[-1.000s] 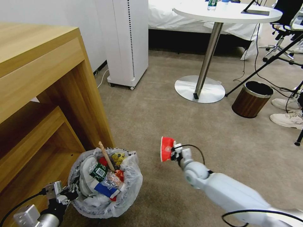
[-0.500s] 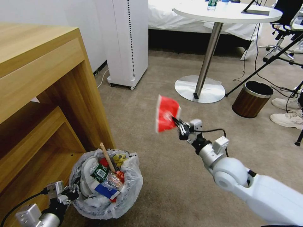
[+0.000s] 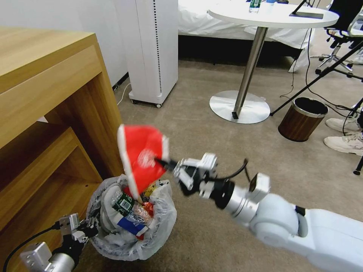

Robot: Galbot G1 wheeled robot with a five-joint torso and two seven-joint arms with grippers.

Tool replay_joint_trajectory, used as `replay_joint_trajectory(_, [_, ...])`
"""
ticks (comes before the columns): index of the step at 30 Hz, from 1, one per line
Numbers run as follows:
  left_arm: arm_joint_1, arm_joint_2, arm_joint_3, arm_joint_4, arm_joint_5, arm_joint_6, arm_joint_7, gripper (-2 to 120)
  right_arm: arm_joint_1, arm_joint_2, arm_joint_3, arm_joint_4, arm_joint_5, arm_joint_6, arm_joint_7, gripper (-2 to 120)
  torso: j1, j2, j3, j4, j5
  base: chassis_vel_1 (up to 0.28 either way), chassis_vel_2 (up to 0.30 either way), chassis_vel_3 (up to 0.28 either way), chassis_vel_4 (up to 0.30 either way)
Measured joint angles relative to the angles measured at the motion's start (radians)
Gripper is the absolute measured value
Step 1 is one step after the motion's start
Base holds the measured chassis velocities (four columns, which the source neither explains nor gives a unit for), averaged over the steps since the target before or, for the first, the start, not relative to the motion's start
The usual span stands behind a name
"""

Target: Pick up the trash bin and place the garbage on the floor into it.

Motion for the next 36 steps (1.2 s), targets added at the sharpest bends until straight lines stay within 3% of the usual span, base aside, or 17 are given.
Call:
replay_joint_trajectory(6, [0.005,-0.017,0.000,-0.013,0.008,0.000,0.002,0,0.144,0.077,-0.193,-0.047,0.002,-0.031,0.039,0,0.000,0.000,0.000,0.0001,0.0000,0.000,0.000,0.000,0.000])
replay_joint_trajectory(14, [0.006,-0.026,-0.003,-0.020,0.010,0.000,0.003,0,0.211,0.131,-0.316,-0.105,0.008,-0.047,0.061,0,0.000,0.000,0.000,0.0001,0.0000,0.000,0.000,0.000,0.000])
replay_joint_trajectory(31, [0.023,-0.034,0.000,-0.041,0.018,-0.002,0.006,0,0.137,0.196,-0.327,-0.205,0.038,-0.136,0.212,0,0.000,0.000,0.000,0.0000,0.0001,0.000,0.000,0.000,0.000])
replay_joint_trajectory(36, [0.029,-0.036,0.000,-0.046,0.024,-0.004,0.012,0,0.134,0.233,-0.327,-0.215,0.055,-0.221,0.305,0,0.000,0.000,0.000,0.0000,0.0001,0.000,0.000,0.000,0.000])
